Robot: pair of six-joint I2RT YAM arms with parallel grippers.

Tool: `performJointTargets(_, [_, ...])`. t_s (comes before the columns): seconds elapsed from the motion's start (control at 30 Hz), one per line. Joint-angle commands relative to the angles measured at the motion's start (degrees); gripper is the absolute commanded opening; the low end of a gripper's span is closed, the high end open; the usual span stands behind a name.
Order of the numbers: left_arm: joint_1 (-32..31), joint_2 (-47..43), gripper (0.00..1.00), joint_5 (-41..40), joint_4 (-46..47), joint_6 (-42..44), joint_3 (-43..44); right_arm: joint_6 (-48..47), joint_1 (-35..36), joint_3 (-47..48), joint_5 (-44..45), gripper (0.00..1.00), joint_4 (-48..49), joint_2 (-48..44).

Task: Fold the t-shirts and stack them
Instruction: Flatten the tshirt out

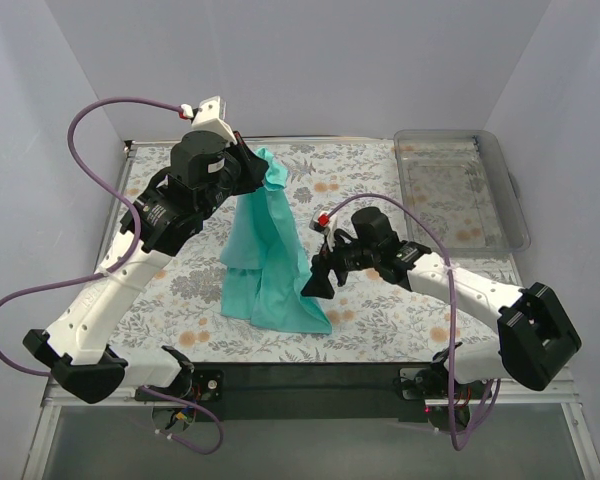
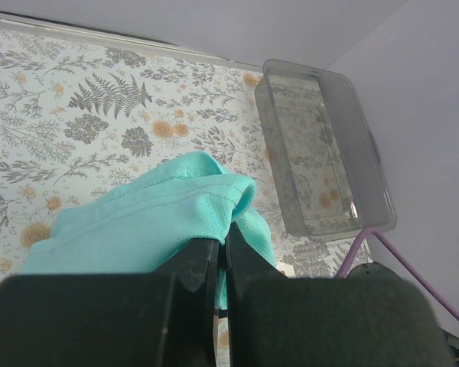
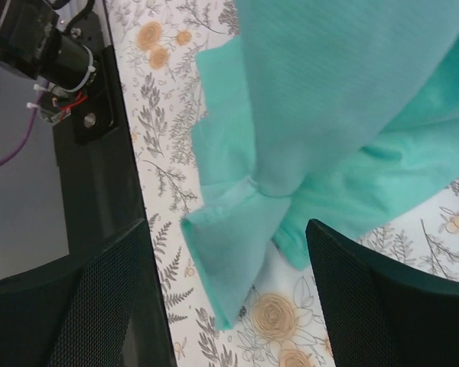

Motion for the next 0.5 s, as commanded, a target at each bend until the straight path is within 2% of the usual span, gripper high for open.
performJointTargets(0.0, [0.3, -1.5, 0.0, -1.0, 1.1, 0.8, 1.0, 4.6, 2.4, 0.4, -1.7, 0.75, 6.2, -0.7])
performJointTargets(0.13, [0.4, -1.8, 0.0, -1.3, 0.8, 1.0, 1.1, 1.8, 5.0, 0.2, 2.1, 0.74, 4.2, -0.2])
performJointTargets(0.2, [0.5, -1.8, 0.0, -1.4, 0.7, 1.1, 1.1, 0.5, 6.0, -0.2, 6.7, 0.7, 3.5, 0.1])
performJointTargets(0.3, [0.5, -2.5, 0.0, -1.7, 0.7, 1.2, 0.9, -0.8, 6.4, 1.6, 11.1, 0.49, 1.7, 2.9])
performJointTargets(0.37, [0.5, -3.3, 0.0, -2.7, 0.1, 1.6, 0.6, -1.8, 6.4, 4.1, 13.5, 0.14, -2.4, 4.6])
performJointTargets(0.4, [0.5, -3.3, 0.0, -3.4, -0.2, 1.9, 0.4, -1.8, 6.4, 5.3, 14.6, 0.05, -3.8, 5.0])
performJointTargets(0.47, [0.6, -4.2, 0.0, -4.9, -0.8, 2.7, 0.1, -6.3, 6.4, 8.2, 16.7, 0.01, -7.6, 5.1])
